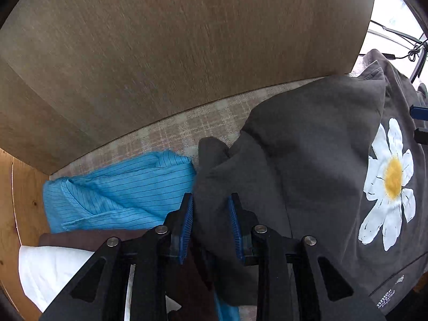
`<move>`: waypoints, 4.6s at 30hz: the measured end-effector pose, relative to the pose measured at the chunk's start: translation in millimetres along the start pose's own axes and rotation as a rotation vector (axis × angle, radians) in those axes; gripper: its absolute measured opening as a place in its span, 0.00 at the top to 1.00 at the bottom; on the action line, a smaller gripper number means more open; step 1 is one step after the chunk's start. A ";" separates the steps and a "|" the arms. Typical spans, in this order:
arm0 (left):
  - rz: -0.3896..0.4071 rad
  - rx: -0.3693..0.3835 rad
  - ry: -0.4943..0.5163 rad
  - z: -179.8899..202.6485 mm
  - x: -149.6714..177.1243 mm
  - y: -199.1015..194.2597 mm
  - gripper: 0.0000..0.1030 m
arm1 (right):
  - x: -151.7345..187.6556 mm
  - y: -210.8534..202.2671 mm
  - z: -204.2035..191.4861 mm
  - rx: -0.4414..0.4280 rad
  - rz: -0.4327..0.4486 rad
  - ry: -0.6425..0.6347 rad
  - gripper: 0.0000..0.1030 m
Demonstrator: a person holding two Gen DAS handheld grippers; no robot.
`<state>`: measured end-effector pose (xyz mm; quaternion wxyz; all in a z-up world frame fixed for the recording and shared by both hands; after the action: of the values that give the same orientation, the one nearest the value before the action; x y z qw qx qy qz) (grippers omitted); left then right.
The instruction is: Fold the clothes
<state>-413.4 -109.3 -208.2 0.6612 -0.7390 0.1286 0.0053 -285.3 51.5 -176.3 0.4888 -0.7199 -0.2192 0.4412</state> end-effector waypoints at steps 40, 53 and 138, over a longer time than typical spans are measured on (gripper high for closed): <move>0.060 0.131 -0.037 7.0 76.5 -78.9 0.84 | -83.5 37.8 -59.3 -0.196 0.026 -0.114 0.61; -0.016 0.148 -0.032 18.4 63.7 -3.8 1.00 | -103.2 90.6 -112.0 -0.326 -0.100 -0.188 0.92; 0.150 0.216 0.391 112.4 135.2 -59.5 0.93 | -100.0 74.3 -109.8 -0.298 -0.137 -0.161 0.68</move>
<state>-252.7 -18.6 -188.4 0.6967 -0.6396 0.3084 -0.1025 -252.1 -110.9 -186.3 0.3863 -0.7303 -0.3690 0.4258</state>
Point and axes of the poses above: each gripper's, at about its wrist camera, not at the fingertips, and y roughly the way its jaws point, z to its right, x to its underside, the point moved 3 cm from there along y, roughly the way its jaws point, and after that the axes turned 1 degree about -z, right-handed, at the moved point
